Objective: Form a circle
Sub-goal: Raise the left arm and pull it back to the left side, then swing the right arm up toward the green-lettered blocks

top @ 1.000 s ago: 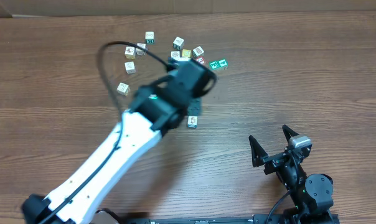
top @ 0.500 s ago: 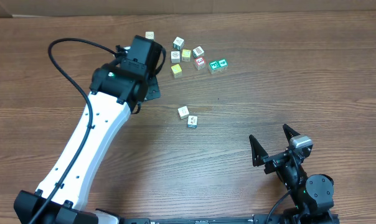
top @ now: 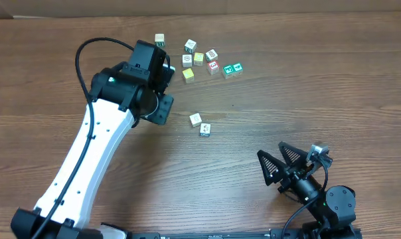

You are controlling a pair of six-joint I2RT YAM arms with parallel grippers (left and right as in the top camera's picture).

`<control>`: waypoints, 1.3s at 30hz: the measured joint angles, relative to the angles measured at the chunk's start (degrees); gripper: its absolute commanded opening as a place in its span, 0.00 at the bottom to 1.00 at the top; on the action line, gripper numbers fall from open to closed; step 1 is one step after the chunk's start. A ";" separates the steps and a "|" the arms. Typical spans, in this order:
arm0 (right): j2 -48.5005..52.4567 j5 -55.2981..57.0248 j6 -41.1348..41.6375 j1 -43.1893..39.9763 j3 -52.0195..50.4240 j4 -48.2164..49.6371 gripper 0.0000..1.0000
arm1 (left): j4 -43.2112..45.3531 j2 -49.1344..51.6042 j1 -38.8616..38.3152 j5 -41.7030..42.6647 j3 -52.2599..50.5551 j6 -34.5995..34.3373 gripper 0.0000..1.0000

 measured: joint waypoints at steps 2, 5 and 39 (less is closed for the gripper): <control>0.00 -1.14 2.95 0.00 0.00 0.31 1.00 | -0.02 -1.92 1.22 2.64 -0.11 3.21 0.44; 0.00 -3.50 4.85 0.00 0.00 0.35 0.99 | -0.20 -5.90 5.62 7.54 -0.17 6.93 0.80; 90.68 4.17 -40.09 -0.07 70.58 -20.94 0.82 | -0.85 -8.37 12.20 17.27 -0.24 10.45 1.00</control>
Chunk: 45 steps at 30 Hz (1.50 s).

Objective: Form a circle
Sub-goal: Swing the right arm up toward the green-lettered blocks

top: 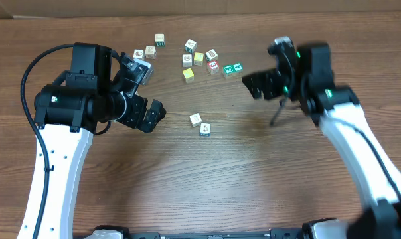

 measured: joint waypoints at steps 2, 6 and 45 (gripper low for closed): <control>5.16 0.02 -0.79 0.13 5.03 -1.42 0.81 | 0.02 0.04 0.00 -0.02 0.00 0.00 0.99; 14.25 1.84 -2.05 0.15 14.88 -3.08 0.80 | 0.00 0.04 0.00 0.00 -0.02 0.00 1.00; 36.26 18.34 -7.30 1.38 21.55 10.21 0.74 | 0.02 0.04 0.00 0.00 -0.02 -0.02 1.00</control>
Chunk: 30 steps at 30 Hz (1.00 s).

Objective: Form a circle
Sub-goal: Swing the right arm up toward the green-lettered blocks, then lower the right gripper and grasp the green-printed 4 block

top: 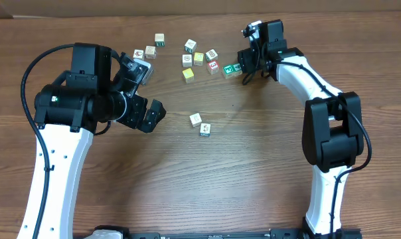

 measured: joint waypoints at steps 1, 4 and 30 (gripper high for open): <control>0.00 0.44 -0.07 0.31 0.00 0.83 0.73 | -0.02 0.00 0.00 0.00 0.00 0.02 0.99; 0.00 1.22 -0.22 0.92 0.00 2.80 0.74 | 0.00 0.00 0.00 0.00 0.00 0.02 0.99; 3.15 5.29 1.53 2.58 2.36 -4.46 0.74 | -0.02 0.00 0.00 0.00 -0.02 0.02 1.00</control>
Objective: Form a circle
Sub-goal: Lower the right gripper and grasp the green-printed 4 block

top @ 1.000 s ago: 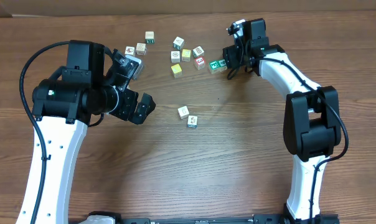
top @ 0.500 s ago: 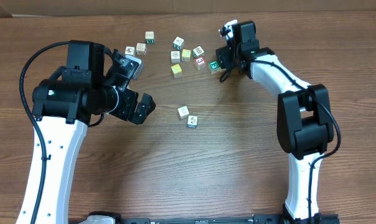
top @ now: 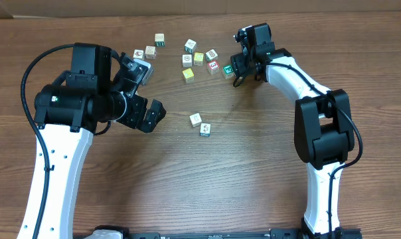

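Observation:
Several small cubes lie scattered at the table's far middle: a cream cube (top: 160, 39), two more cubes (top: 151, 51) to its left, a cluster around a yellow cube (top: 188, 74), and a green cube (top: 228, 69). Two cubes (top: 196, 119) sit apart, nearer the middle. My right gripper (top: 236, 68) is down at the right end of the cluster, beside the green cube and covering the spot just right of it; its jaws look open. My left gripper (top: 149, 114) hangs open, left of the two separate cubes, holding nothing.
The wooden table (top: 253, 172) carries only the cubes. My left arm (top: 61, 153) stretches along the left side, my right arm (top: 323, 126) along the right. A cardboard wall (top: 87, 6) runs along the far edge.
My right gripper has shifted a little to the left and now covers the right one of the two green cubes. The left arm and the other cubes have not moved.
At first my left arm reached over the cubes' left end while the right arm sat folded at the near right. Then the left gripper was drawn back, open, and the right gripper was out beside the green cubes. It has since come onto the green pair.

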You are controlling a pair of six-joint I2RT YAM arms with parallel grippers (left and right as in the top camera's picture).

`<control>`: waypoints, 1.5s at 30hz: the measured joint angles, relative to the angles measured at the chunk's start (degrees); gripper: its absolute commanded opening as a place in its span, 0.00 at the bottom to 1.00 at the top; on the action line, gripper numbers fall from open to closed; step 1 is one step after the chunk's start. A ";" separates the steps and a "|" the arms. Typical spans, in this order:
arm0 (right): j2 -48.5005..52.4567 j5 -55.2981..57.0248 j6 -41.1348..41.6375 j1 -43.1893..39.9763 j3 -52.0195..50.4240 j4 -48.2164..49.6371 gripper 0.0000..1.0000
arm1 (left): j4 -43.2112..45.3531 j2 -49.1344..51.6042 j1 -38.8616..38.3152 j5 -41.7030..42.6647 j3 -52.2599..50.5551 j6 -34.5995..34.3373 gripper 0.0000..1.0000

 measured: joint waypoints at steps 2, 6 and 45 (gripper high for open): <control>0.00 0.33 -0.07 0.02 0.00 -1.29 0.78 | 0.00 0.00 0.00 0.00 0.02 0.00 0.99; 0.00 0.81 -0.37 0.00 -0.02 -2.67 0.80 | 0.00 0.00 0.00 0.00 0.00 0.00 0.99; -0.15 -4.35 2.54 -1.25 0.11 -8.24 0.28 | 0.00 0.00 0.00 0.00 0.02 0.00 0.99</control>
